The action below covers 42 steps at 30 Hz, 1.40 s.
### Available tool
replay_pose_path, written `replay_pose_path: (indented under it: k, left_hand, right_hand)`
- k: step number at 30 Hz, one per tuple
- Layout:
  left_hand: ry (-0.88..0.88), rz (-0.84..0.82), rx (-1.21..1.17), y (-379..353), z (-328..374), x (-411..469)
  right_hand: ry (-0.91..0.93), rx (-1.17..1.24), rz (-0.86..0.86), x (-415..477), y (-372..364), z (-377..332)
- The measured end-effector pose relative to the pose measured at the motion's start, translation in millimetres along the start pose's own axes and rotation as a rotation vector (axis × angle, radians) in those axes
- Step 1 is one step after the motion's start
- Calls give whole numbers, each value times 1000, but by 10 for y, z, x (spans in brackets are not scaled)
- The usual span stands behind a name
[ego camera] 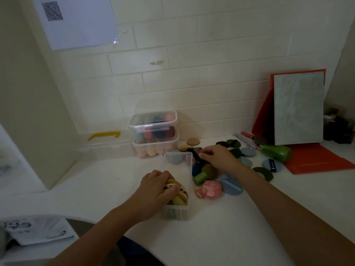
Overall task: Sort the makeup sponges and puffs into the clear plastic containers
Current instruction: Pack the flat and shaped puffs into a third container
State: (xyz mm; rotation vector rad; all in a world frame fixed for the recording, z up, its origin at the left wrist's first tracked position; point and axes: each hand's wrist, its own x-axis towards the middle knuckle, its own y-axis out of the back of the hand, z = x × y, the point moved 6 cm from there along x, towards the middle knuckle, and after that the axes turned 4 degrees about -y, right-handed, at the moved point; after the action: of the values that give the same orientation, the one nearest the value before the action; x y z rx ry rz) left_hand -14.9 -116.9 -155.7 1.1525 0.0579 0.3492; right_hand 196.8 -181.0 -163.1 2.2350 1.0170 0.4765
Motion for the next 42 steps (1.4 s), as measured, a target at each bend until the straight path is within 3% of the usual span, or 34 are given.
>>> replay_pose_path:
  k: [3,8,12,16,18,20,22,25,33,37,39,42]
  left_hand:
    - [6,-2,-12,-5,4,-4]
    - [4,4,-27,-27,-19,-7]
    - [11,10,-35,-41,-48,-1]
    - [-4,30,-42,-49,-48,2]
    - [-23,50,-23,-42,-35,2]
    - [-37,57,4,-34,-31,-3]
    - [-38,93,11,-18,-29,-15]
    - [2,224,17,41,-3,-66]
    - [-3,379,3,89,135,-251]
    - [0,266,-27,52,183,-256]
    - [-31,138,66,6,180,-215]
    - [-59,98,162,5,143,-159]
  right_hand:
    - [7,93,-1,-9,-20,-43]
    - [16,0,43,34,-45,-48]
    - [-3,12,217,65,123,-21]
    - [132,144,462,-58,517,-287]
    - [232,157,365,-142,525,-545]
    - [298,60,153,-252,346,-798]
    - [362,-133,-8,-379,102,-958]
    - [431,-457,-121,-509,-229,-1038]
    - [393,-485,-418,-609,-456,-927]
    - [408,-550,-481,-675,-537,-888]
    - [419,-583,-478,-685,-532,-890]
    - [420,-541,-418,-654,-416,-909]
